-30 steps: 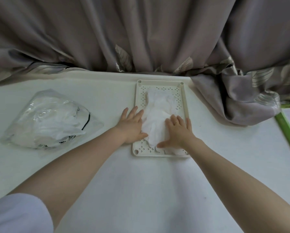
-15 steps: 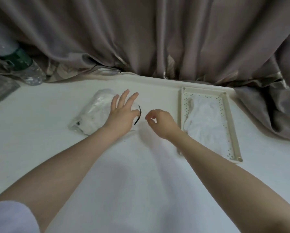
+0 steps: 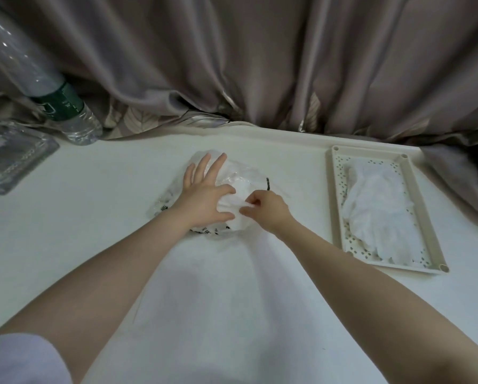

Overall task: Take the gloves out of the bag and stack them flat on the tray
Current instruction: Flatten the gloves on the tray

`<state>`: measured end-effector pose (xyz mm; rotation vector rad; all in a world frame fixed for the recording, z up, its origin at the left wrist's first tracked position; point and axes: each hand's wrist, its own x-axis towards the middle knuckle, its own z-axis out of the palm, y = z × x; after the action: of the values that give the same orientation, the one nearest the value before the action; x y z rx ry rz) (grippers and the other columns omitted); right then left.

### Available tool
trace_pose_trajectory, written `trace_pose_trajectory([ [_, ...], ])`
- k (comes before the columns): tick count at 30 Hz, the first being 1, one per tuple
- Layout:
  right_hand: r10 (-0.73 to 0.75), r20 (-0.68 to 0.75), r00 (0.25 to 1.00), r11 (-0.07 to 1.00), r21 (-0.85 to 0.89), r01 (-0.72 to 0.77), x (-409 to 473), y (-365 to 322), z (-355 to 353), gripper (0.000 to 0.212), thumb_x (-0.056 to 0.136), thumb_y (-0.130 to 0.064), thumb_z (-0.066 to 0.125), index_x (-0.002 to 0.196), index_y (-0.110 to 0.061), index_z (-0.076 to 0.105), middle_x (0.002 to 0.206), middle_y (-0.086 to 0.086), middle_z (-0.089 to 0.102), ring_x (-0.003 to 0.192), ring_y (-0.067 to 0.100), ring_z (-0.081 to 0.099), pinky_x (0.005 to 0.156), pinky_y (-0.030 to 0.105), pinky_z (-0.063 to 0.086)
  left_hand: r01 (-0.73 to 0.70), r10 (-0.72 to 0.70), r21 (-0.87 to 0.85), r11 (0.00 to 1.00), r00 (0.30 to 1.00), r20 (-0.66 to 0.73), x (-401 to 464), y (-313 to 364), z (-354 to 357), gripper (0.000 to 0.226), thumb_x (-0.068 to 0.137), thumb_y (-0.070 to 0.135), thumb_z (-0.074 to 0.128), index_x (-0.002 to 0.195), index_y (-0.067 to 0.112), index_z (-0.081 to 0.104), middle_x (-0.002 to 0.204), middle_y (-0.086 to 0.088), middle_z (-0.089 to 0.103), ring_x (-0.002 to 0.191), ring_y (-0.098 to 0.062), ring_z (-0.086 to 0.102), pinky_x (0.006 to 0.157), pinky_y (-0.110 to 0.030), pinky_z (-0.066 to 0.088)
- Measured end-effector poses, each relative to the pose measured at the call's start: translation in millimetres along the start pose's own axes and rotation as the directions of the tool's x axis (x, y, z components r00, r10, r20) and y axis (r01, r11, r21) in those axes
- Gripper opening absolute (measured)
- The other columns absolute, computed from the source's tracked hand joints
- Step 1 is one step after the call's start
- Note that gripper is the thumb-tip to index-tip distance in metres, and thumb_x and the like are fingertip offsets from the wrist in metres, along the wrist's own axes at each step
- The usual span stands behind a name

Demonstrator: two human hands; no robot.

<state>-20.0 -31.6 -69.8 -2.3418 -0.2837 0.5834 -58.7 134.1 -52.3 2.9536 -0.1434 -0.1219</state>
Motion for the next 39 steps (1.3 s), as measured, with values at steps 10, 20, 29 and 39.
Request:
trace_pose_trajectory([
  [10,-0.111,0.183,0.977,0.536,0.839,-0.096,-23,10,-63,0.012,0.075,-0.021,0.062,0.079,-0.010,0.059,0.066,0.001,0.062,0.058,0.014,0.060,0.054,0.023,0.045,0.179,-0.189,0.074,0.981,0.972,0.144,13,5,11,0.027,0.084,0.039,0.062,0.109,0.029,0.062,0.158,0.000,-0.014,0.143,-0.030,-0.020,0.115,-0.045,-0.011],
  [20,-0.129,0.111,0.985,0.196,0.977,-0.085,-50,27,-112,0.021,0.071,-0.015,0.064,0.089,-0.010,0.055,0.076,0.007,0.064,0.069,0.021,0.065,0.069,0.031,0.056,0.070,-0.070,-0.028,0.997,0.997,0.023,5,54,-8,0.056,0.085,0.039,0.061,0.136,0.029,0.041,0.158,-0.003,-0.013,0.144,-0.024,-0.017,0.114,-0.041,-0.008],
  [29,-0.077,-0.006,0.997,0.268,0.963,0.026,-78,54,-141,0.028,0.093,-0.003,0.046,0.113,-0.017,0.060,0.078,0.002,0.067,0.067,0.013,0.065,0.063,0.023,0.054,-0.260,0.238,-0.617,0.742,0.964,-0.121,10,163,-17,0.042,0.085,0.023,0.068,0.124,0.014,0.054,0.125,-0.001,0.056,0.118,-0.018,0.051,0.093,-0.021,0.037],
  [39,-0.019,0.052,0.998,0.685,0.728,-0.025,-102,102,-201,0.039,0.081,0.016,0.043,0.110,0.000,0.063,0.110,0.015,0.068,0.101,0.023,0.066,0.084,0.026,0.056,0.090,-0.078,-0.980,0.176,0.994,0.077,34,224,-32,0.029,0.100,0.021,0.044,0.082,0.015,0.065,0.070,0.005,0.069,0.063,-0.006,0.065,0.065,-0.021,0.054],
])
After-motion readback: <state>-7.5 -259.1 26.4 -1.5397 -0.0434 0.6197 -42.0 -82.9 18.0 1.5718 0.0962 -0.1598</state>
